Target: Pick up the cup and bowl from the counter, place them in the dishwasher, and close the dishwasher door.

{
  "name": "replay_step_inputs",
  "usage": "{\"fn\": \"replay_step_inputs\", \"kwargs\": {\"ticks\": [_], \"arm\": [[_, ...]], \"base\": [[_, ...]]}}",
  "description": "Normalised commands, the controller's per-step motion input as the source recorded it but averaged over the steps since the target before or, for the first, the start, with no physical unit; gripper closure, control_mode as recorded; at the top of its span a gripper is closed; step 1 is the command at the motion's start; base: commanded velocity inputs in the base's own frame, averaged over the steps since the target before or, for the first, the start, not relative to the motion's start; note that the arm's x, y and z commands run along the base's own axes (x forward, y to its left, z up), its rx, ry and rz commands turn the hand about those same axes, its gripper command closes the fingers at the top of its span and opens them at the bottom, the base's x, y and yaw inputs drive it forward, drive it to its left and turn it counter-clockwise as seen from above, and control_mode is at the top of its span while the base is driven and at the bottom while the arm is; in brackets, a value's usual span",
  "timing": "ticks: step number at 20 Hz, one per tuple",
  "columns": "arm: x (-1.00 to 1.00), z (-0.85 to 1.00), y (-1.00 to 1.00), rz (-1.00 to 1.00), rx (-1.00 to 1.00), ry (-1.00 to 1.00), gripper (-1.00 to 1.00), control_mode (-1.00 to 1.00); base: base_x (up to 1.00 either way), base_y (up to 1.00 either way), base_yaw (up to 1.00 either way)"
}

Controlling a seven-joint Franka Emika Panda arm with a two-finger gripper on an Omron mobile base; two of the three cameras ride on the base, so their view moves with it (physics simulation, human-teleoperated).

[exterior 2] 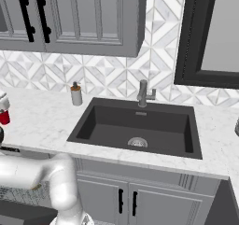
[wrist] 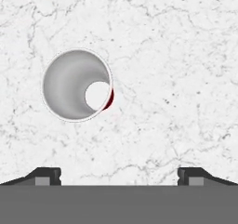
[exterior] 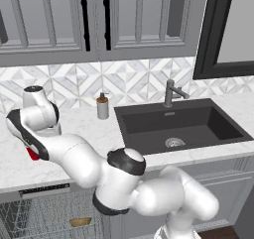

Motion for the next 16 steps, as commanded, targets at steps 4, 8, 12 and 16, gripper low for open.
{"fn": "replay_step_inputs", "kwargs": {"ticks": [4, 8, 12, 16], "arm": [[0.10, -0.30, -0.18, 0.09, 0.00, 0.00, -1.00, -1.00], [0.30, -0.24, -0.04, 0.04, 0.00, 0.00, -1.00, -1.00], [0.57, -0.14, 0.05, 0.00, 0.00, 0.00, -1.00, -1.00], [0.36, 0.00, 0.04, 0.00, 0.00, 0.00, -1.00, -1.00]], "base": [[0.00, 0.00, 0.00], [0.00, 0.00, 0.00], [0.00, 0.00, 0.00], [0.00, 0.00, 0.00]]}}
